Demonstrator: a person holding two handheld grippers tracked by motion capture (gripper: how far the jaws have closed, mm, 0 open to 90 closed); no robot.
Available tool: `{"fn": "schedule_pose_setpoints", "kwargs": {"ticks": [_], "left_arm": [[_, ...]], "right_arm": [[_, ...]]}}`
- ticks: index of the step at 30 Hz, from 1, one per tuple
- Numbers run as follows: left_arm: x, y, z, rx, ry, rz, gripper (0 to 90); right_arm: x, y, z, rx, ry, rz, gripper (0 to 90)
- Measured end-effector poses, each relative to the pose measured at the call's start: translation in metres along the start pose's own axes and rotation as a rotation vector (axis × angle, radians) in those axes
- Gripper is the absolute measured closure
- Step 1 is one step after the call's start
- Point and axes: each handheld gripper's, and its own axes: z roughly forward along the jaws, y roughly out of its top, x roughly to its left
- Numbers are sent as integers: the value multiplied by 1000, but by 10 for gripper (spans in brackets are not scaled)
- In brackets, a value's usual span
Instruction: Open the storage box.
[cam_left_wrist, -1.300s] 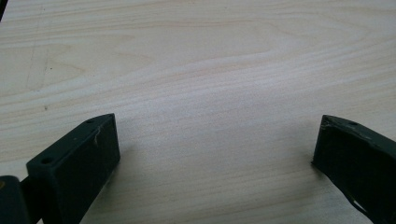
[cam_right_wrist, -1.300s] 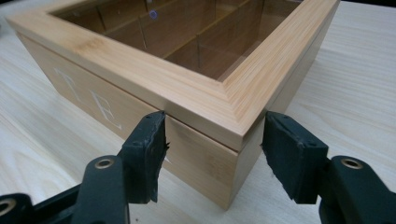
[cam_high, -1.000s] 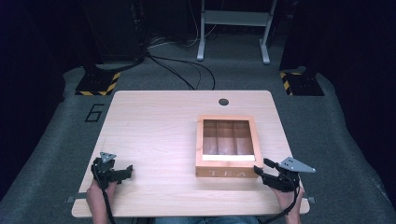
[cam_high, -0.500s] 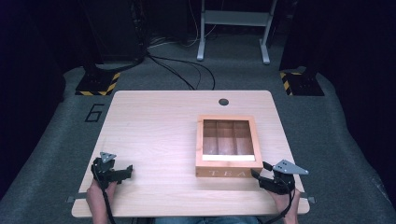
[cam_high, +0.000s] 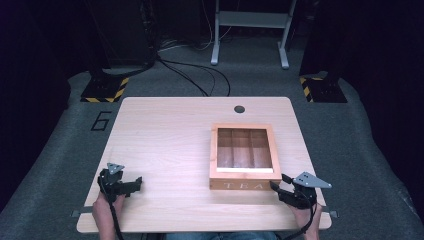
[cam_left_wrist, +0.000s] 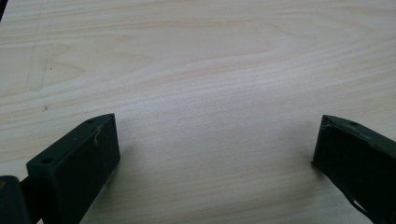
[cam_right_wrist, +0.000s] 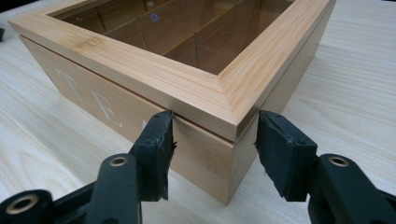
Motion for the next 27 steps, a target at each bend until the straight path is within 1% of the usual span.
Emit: {"fn": "schedule_pose_setpoints", "kwargs": {"ticks": [1, 2, 3, 5, 10, 11, 12, 13, 20, 23, 27], "left_arm": [[0, 0, 0, 0, 0, 0, 4], [0, 0, 0, 0, 0, 0, 4], [0, 0, 0, 0, 0, 0, 4], [0, 0, 0, 1, -1, -1, 4], [0, 0, 0, 0, 0, 0, 4], [0, 0, 0, 0, -1, 0, 4], [0, 0, 0, 0, 0, 0, 4], [0, 0, 0, 3, -1, -2, 4], [0, 0, 0, 1, -1, -1, 4], [0, 0, 0, 1, -1, 0, 4], [0, 0, 0, 1, -2, -1, 4]], "right_arm": [[0, 0, 0, 0, 0, 0, 465], [0, 0, 0, -5, 0, 14, 468], [-1, 0, 0, -8, 8, 11, 473], [-1, 0, -1, -11, 4, 15, 483], [0, 3, -1, -17, -8, 3, 493], [0, 4, -2, -23, -1, 2, 495], [1, 4, -2, -18, -5, 4, 498], [1, 5, -2, -25, -11, -2, 501], [1, 8, -2, -39, -10, -12, 498], [2, 10, -2, -45, -10, -4, 499], [1, 13, -2, -55, -15, -10, 500]]}}
